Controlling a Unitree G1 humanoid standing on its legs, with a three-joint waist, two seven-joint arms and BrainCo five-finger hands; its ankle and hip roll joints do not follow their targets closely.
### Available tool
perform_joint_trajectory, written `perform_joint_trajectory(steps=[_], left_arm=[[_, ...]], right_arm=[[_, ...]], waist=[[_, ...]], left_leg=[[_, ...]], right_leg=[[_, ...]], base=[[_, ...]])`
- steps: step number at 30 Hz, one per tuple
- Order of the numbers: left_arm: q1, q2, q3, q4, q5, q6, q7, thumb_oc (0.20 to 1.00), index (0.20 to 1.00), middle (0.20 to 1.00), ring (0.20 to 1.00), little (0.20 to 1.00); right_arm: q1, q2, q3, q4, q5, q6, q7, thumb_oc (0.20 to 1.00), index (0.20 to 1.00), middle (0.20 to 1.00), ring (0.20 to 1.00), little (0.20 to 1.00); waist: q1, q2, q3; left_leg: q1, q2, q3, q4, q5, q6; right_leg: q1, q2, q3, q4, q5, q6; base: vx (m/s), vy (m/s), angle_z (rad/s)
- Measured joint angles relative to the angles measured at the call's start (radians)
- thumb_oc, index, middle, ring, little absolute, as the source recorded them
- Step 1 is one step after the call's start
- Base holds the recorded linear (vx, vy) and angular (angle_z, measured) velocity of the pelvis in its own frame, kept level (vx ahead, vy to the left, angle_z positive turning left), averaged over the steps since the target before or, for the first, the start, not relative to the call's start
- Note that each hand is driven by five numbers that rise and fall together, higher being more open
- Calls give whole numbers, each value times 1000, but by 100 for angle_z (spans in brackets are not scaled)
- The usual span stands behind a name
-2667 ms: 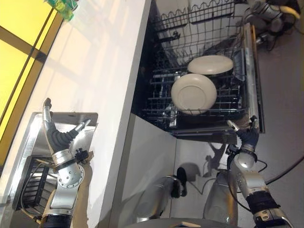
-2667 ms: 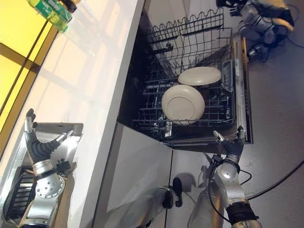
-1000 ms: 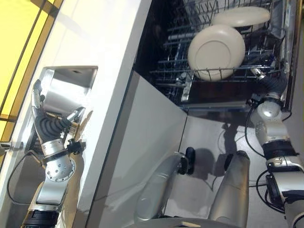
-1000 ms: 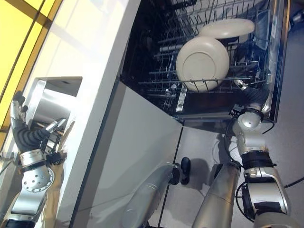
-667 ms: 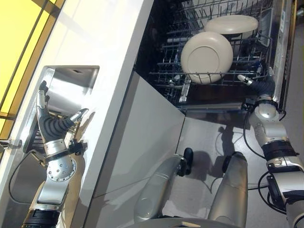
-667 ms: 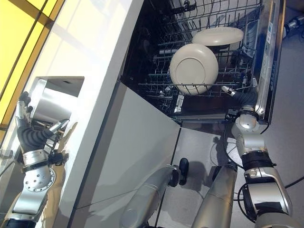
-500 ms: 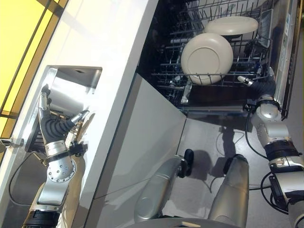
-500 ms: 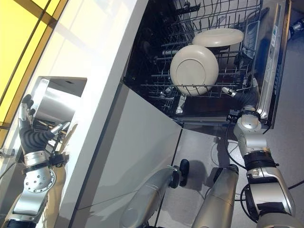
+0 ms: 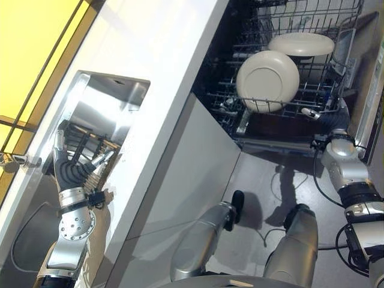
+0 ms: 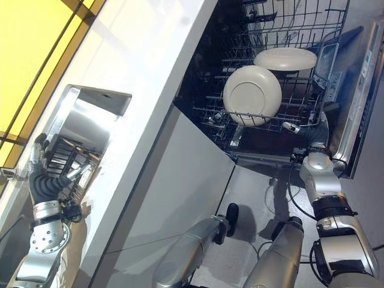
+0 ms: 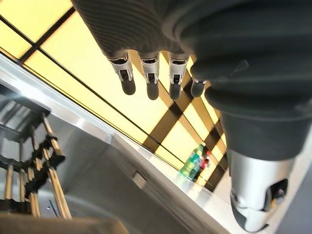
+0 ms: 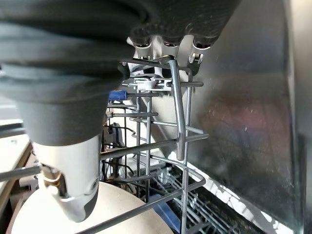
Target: Pick up plates and place into dishwasher.
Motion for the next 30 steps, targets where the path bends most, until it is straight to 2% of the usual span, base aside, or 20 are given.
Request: perform_joint_trajectory(steps=[3,8,11,16,20,21,30], left_arm=[[1,0,1,0,-9,-2,-11,1000,1000,1000,1000,1000],[6,0,5,-2,-29,-20,-33,1000,1000,1000,1000,1000],[11,1,11,-4,-32,-30,-51,1000,1000,1000,1000,1000],[21,2,32,-5,-36,-50,-85,1000,1000,1000,1000,1000],[33,5,38,-4,-36,-81,-101,1000,1000,1000,1000,1000],[38,5,40,-4,-36,-89,-103,1000,1000,1000,1000,1000],[60,7,43,11,-36,-131,-123,1000,1000,1000,1000,1000]], right_arm=[[0,4,31,5,1,7,5,1000,1000,1000,1000,1000],[-10,33,36,5,1,14,41,1000,1000,1000,1000,1000],[-27,46,78,5,1,33,52,1000,1000,1000,1000,1000],[-68,75,91,5,8,43,57,1000,1000,1000,1000,1000],[-124,69,86,27,11,50,29,1000,1000,1000,1000,1000],[-127,69,69,46,14,57,4,1000,1000,1000,1000,1000],[-128,70,70,71,29,60,0,1000,1000,1000,1000,1000]], waist=[[15,-1,0],[63,-1,0],[98,-1,1],[143,-3,2],[182,-5,4],[185,-7,5],[190,-14,11]], left_leg=[[19,1,-10,-35,19,-3],[43,1,-15,-87,48,-7],[52,-4,-16,-98,57,-1],[62,-44,-17,-98,75,11],[60,-59,-17,-104,85,25],[60,-63,-17,-105,87,29],[59,-66,-17,-107,89,28]], right_leg=[[25,-15,-33,-12,1,0],[58,-41,-83,-17,-11,5],[90,-65,-119,-11,-26,11],[135,-116,-139,20,-75,46],[174,-124,-142,22,-111,68],[187,-124,-147,20,-119,70],[201,-125,-165,27,-136,77]], base=[[4,28,21],[2,21,27],[21,17,45],[11,11,60],[-11,6,64],[-18,13,56],[-35,-5,9]])
